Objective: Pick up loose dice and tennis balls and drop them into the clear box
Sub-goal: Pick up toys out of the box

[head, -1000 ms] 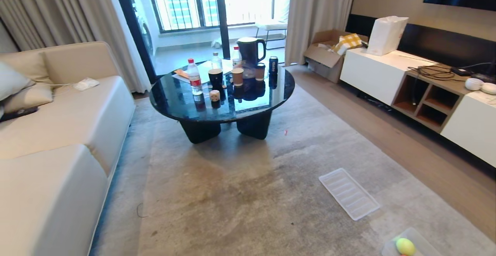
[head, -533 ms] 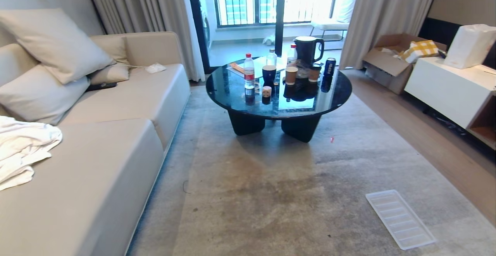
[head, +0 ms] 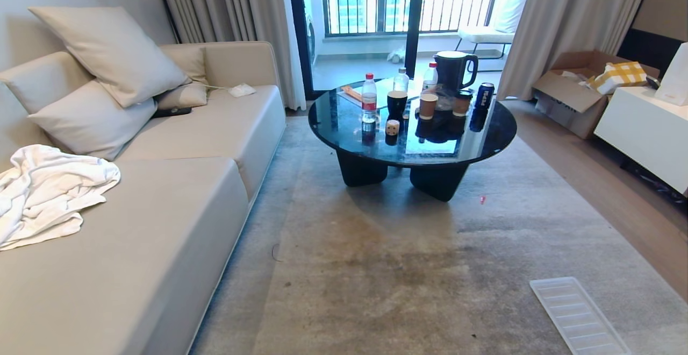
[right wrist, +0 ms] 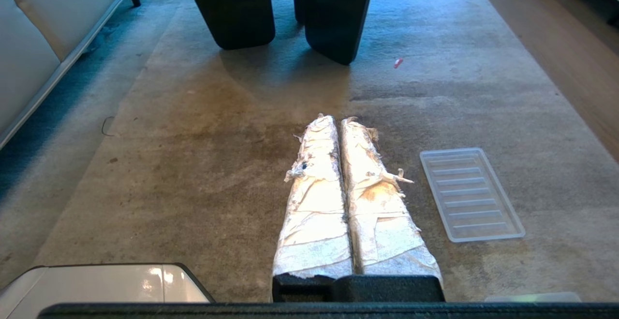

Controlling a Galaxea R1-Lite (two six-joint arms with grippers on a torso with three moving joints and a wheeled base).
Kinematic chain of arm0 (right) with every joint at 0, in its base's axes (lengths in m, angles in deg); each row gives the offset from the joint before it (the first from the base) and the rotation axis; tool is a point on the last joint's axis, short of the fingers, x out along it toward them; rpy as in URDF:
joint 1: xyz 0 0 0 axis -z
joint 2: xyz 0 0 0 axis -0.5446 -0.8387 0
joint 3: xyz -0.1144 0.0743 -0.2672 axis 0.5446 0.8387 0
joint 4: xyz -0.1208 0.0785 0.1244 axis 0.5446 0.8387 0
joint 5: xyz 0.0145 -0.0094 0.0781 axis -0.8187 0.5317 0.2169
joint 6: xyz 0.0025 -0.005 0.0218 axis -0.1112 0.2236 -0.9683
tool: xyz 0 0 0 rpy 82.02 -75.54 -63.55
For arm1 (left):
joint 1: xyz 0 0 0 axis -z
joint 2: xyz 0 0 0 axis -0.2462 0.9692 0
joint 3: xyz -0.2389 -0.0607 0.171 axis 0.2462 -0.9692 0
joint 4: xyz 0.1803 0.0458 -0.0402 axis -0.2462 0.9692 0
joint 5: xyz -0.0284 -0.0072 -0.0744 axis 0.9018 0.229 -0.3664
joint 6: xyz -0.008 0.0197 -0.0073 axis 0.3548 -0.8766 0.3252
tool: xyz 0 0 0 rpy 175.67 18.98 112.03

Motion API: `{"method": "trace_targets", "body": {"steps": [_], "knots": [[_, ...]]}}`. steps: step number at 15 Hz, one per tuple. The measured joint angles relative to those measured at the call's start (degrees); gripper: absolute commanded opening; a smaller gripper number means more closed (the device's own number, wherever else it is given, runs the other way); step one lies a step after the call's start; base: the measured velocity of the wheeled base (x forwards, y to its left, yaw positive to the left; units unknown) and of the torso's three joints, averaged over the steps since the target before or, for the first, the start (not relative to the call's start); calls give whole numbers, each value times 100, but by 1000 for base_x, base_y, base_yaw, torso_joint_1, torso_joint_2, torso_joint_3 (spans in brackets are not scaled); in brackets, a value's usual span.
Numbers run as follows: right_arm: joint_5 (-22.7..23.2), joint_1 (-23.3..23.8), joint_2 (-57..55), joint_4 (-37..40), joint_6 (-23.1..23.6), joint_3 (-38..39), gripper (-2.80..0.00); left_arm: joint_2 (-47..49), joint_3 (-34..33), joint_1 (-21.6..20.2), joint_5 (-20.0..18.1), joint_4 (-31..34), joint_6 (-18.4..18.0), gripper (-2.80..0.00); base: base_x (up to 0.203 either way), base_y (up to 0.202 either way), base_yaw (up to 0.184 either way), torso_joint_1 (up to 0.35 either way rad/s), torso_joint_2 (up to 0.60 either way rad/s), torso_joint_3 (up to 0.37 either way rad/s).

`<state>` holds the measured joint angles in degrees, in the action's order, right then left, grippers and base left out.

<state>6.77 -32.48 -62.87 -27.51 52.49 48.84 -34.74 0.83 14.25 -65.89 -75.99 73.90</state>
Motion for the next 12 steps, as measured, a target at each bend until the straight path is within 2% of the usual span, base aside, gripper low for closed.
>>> {"method": "trace_targets", "body": {"steps": [3, 6, 9, 12], "knots": [[0, 0, 0, 1, 2, 0, -280, 0, 0, 0, -52, 9, -199, -280, 0, 0, 0, 0, 0, 0], [0, 2, 0, -2, 2, 0, -280, 0, 0, 0, -81, 28, -633, -280, 0, 0, 0, 0, 0, 0], [-1, 0, 0, 1, 0, 0, -280, 0, 0, 0, -118, 42, -641, -280, 0, 0, 0, 0, 0, 0], [0, 0, 0, 1, 2, 0, -280, 0, 0, 0, -131, 28, -683, -280, 148, 0, -1, 2, 3, 4]]}}
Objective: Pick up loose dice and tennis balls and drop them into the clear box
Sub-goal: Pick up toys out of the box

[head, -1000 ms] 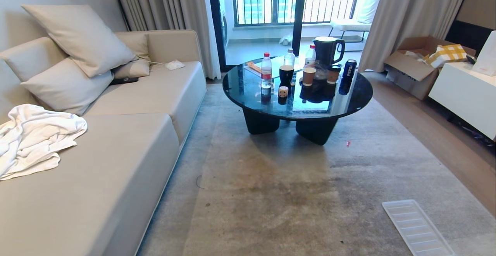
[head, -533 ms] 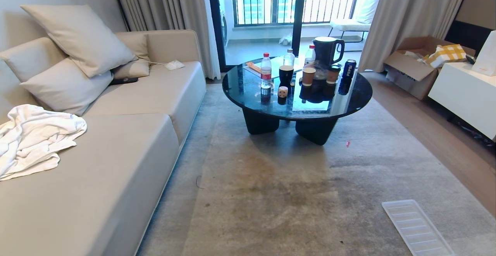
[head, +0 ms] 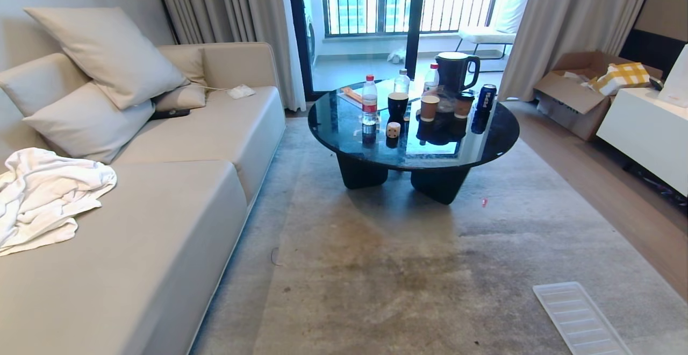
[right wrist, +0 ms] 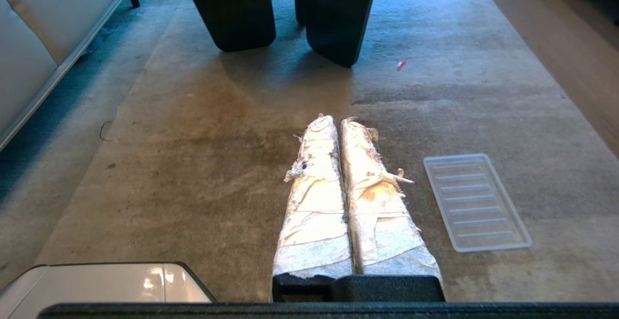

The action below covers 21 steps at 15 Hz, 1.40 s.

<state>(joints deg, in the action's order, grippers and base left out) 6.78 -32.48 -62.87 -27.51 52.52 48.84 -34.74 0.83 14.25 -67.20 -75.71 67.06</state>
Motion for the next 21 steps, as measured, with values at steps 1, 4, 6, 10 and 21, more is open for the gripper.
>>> {"method": "trace_targets", "body": {"steps": [1, 4, 6, 10, 21], "knots": [[0, 0, 0, 0, -1, 0, -280, 0, 0, 0, -16, -3, -22, -280, 185, 0, 0, 2, -2, 2], [-1, 0, 0, 0, -1, 0, -280, 0, 0, 0, -50, -10, -120, -280, 183, 0, -2, 3, 4, 2], [0, 2, 0, 0, 2, 0, -280, 0, 0, 0, -61, -19, -195, -280, 186, 0, 0, 4, 3, 4], [0, 0, 0, 0, -1, 0, -280, 0, 0, 0, -168, -32, -355, -280, 181, 0, 0, 4, 3, 2], [-1, 0, 0, 0, -2, 0, -280, 0, 0, 0, -150, -19, -274, -280, 182, 0, -1, 2, 4, 2]]}}
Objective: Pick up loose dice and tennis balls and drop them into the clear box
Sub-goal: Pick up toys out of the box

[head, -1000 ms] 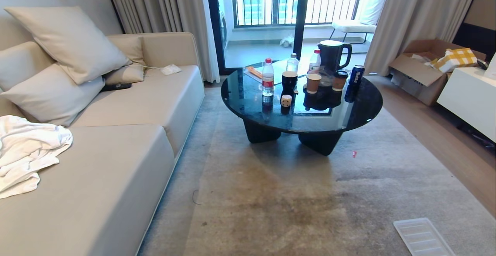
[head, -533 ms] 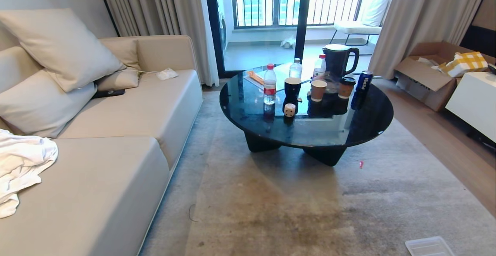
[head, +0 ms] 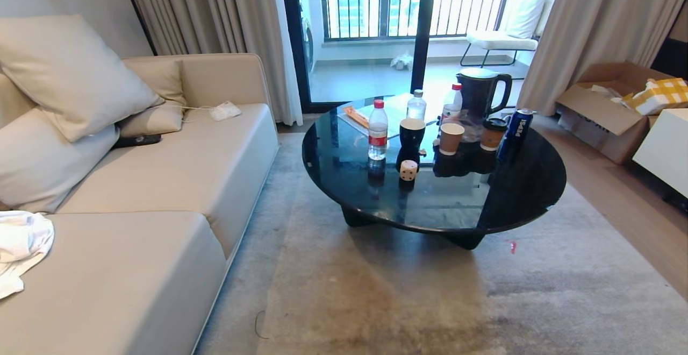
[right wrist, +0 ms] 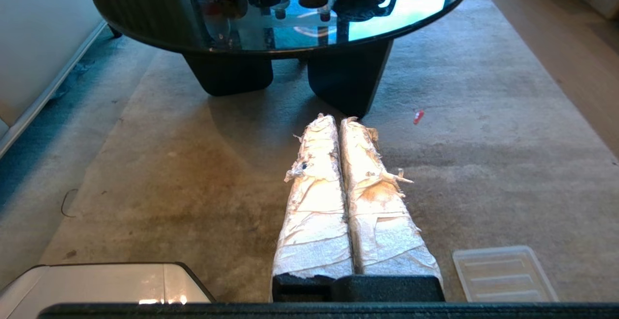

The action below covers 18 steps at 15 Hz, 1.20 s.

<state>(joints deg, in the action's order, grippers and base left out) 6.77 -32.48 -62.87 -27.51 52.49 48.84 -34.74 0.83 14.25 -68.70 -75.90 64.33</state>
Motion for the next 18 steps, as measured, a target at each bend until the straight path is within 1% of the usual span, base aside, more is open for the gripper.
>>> {"method": "trace_targets", "body": {"steps": [18], "knots": [[1, 0, 0, 0, 0, 0, -280, 0, 0, 0, 1, 7, 2, -280, 183, 0, -1, 3, 3, 2]]}}
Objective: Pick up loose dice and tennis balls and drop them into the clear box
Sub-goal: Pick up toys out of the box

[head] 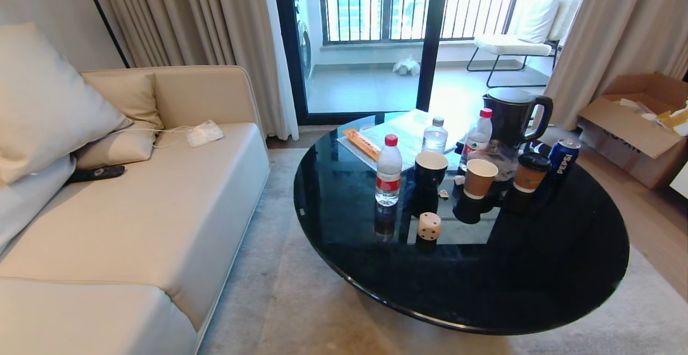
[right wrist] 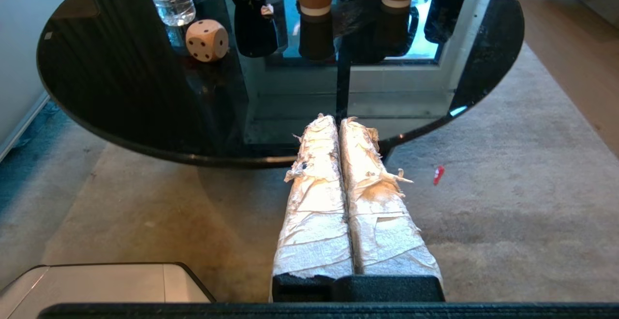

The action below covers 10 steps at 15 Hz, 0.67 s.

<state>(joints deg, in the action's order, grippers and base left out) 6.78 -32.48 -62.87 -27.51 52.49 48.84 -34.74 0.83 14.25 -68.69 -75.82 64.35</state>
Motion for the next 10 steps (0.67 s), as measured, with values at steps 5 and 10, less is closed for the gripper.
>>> {"method": "trace_targets", "body": {"steps": [5, 10], "knots": [[-1, 0, 0, 0, 2, 0, -280, 0, 0, 0, 0, 0, 0, -280, 167, 0, -1, 3, 2, 3], [-1, 0, 0, 0, 0, 0, -280, 0, 0, 0, -1, 9, 9, -280, 0, 0, 0, 0, 0, 0]]}}
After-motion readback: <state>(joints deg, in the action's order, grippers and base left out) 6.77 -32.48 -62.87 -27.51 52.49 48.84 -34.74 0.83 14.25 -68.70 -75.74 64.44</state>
